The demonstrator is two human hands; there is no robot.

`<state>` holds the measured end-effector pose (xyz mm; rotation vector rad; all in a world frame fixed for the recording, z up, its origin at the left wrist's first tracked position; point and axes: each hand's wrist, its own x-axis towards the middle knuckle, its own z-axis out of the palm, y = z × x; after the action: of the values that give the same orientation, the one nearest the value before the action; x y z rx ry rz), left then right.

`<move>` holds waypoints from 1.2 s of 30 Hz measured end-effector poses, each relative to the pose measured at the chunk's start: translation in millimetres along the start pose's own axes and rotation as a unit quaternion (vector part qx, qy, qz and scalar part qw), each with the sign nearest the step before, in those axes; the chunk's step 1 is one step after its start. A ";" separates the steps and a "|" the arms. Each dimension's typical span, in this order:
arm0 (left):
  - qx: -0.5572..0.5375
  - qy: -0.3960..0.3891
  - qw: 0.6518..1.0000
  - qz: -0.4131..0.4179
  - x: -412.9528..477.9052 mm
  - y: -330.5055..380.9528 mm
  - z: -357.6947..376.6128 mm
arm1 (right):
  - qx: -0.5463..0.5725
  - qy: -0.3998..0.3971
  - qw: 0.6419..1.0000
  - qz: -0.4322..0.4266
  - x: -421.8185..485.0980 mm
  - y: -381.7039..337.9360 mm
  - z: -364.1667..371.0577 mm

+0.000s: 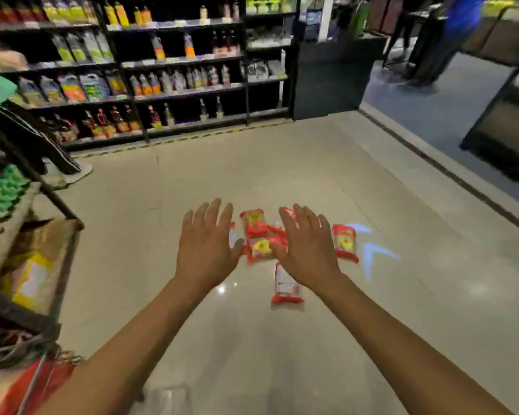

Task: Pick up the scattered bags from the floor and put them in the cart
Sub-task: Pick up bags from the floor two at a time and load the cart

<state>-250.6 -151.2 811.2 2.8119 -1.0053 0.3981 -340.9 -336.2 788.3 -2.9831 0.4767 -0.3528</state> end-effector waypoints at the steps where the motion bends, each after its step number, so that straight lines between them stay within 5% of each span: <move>1: 0.001 -0.009 1.000 0.013 10.6 15.7 8.1 | 0.004 -0.004 1.000 0.016 0.0 18.4 1.5; 9: 0.004 -0.066 0.995 0.079 93.0 79.0 58.0 | 0.040 -0.024 0.995 0.092 24.7 109.6 27.5; 19: -0.006 -0.118 0.985 0.124 219.1 43.1 165.8 | 0.039 -0.068 0.985 0.154 132.4 135.0 115.6; 28: 0.008 -0.238 0.952 0.193 381.9 -40.9 354.0 | 0.011 -0.175 0.948 0.266 268.0 157.8 272.3; 36: -0.012 -0.330 0.925 0.189 443.9 -76.4 614.8 | 0.063 -0.235 0.897 0.369 310.6 211.9 507.3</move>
<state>252.7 -488.0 348.6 2.7573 -1.6598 -0.5789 6.7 -604.2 334.4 -2.3806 1.3603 0.3800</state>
